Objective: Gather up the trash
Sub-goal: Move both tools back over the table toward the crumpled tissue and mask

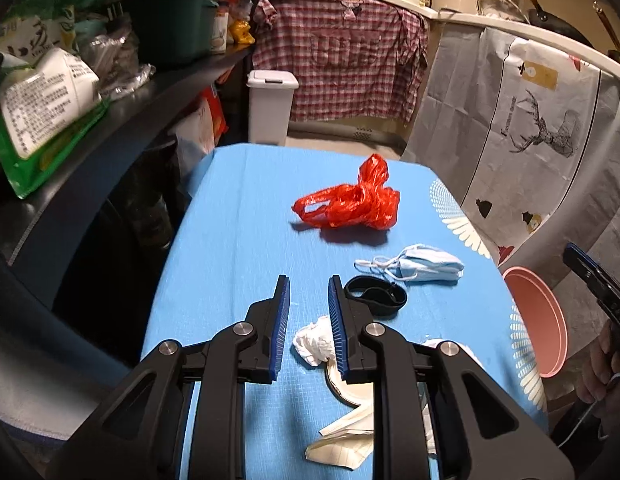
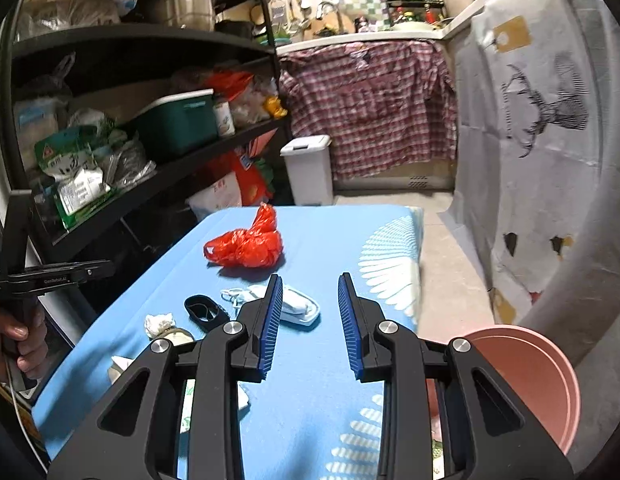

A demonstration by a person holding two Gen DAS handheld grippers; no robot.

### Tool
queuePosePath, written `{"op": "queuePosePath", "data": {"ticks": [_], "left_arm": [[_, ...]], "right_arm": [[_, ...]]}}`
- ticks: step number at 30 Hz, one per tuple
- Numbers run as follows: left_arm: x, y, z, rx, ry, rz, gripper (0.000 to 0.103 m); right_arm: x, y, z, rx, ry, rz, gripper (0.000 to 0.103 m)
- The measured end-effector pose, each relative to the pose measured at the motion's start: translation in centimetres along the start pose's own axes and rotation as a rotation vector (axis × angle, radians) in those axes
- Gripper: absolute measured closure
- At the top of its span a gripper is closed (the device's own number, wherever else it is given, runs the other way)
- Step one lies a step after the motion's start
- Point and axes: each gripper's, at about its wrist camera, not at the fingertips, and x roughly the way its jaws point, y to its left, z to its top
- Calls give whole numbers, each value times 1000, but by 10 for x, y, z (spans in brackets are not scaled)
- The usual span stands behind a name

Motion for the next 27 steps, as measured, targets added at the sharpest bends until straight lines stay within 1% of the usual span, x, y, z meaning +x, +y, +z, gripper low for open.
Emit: {"op": "queuePosePath", "data": {"ticks": [6, 14, 15, 17, 18, 23, 27], "left_arm": [[19, 0, -9, 19, 62, -8, 83], [49, -1, -20, 30, 168, -30, 82], [53, -2, -21, 33, 183, -36, 82], [58, -3, -24, 42, 203, -34, 76], [60, -4, -25, 45, 211, -33, 72], [74, 0, -30, 41, 265, -35, 71], [78, 2, -33, 44, 278, -40, 70]], "right_arm": [[32, 9, -4, -28, 51, 18, 73], [71, 12, -8, -43, 116, 39, 73], [76, 13, -8, -46, 124, 44, 72], [83, 15, -9, -56, 143, 53, 72], [89, 16, -11, -66, 156, 56, 72], [108, 15, -13, -72, 194, 52, 70], [124, 13, -15, -76, 226, 44, 70]]}}
